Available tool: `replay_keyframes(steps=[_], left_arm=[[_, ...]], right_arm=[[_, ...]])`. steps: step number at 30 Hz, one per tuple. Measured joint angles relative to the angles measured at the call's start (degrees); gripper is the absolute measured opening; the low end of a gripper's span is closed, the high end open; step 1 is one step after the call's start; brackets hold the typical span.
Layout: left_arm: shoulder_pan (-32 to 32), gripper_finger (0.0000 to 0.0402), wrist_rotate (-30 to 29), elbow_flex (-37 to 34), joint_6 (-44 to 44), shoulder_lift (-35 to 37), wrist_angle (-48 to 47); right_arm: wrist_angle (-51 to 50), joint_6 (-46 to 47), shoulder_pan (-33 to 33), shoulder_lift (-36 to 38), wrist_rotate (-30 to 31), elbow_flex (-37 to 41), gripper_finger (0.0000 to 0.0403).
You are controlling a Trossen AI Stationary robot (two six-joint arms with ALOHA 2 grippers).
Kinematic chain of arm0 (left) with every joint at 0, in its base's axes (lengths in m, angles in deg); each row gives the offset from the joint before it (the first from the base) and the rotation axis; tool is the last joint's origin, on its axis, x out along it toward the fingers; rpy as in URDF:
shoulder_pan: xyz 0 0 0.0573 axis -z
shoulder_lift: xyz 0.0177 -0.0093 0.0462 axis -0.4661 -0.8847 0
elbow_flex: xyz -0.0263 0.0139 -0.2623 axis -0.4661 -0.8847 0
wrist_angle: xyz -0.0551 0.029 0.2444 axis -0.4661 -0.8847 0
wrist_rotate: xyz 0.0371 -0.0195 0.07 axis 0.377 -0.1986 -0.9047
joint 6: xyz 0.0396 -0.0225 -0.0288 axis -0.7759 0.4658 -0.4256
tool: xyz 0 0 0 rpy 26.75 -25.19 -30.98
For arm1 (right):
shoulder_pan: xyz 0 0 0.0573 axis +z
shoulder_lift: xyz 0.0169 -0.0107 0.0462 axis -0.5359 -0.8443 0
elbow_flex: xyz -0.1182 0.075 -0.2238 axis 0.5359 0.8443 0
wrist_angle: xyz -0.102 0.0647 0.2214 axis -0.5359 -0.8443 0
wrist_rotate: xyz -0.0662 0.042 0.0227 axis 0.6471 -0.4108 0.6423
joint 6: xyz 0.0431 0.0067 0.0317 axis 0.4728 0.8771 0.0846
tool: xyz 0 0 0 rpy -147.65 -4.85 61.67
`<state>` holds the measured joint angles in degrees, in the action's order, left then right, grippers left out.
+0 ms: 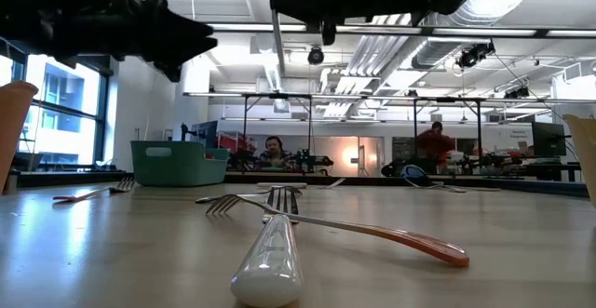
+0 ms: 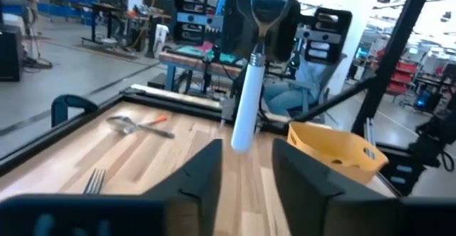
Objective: Sort silverware by color (type)
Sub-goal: Put the white fork into the green bin
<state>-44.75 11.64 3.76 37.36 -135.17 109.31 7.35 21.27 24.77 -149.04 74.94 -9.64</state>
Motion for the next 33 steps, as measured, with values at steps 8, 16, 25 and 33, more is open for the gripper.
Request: replay_keyframes(steps=[8, 16, 25, 33], left_arm=[[4.42, 0.0191, -6.59, 7.74, -2.11, -12.78, 6.93], [5.09, 0.0202, -6.47, 15.24, -4.16, -20.94, 6.97], [5.09, 0.0183, -4.4, 18.94, -6.21, -24.68, 6.92], [5.15, 0.008, -2.57, 19.87, -8.09, -25.36, 6.93]], right_arm=[[2.5, -1.12, 0.18, 0.02, -1.21, 0.02, 0.0], [2.52, -2.47, 0.22, 0.02, -1.2, 0.02, 0.0], [2.57, -2.9, 0.22, 0.04, -1.19, 0.02, 0.0], [2.59, -4.25, 0.22, 0.04, -1.05, 0.02, 0.0]])
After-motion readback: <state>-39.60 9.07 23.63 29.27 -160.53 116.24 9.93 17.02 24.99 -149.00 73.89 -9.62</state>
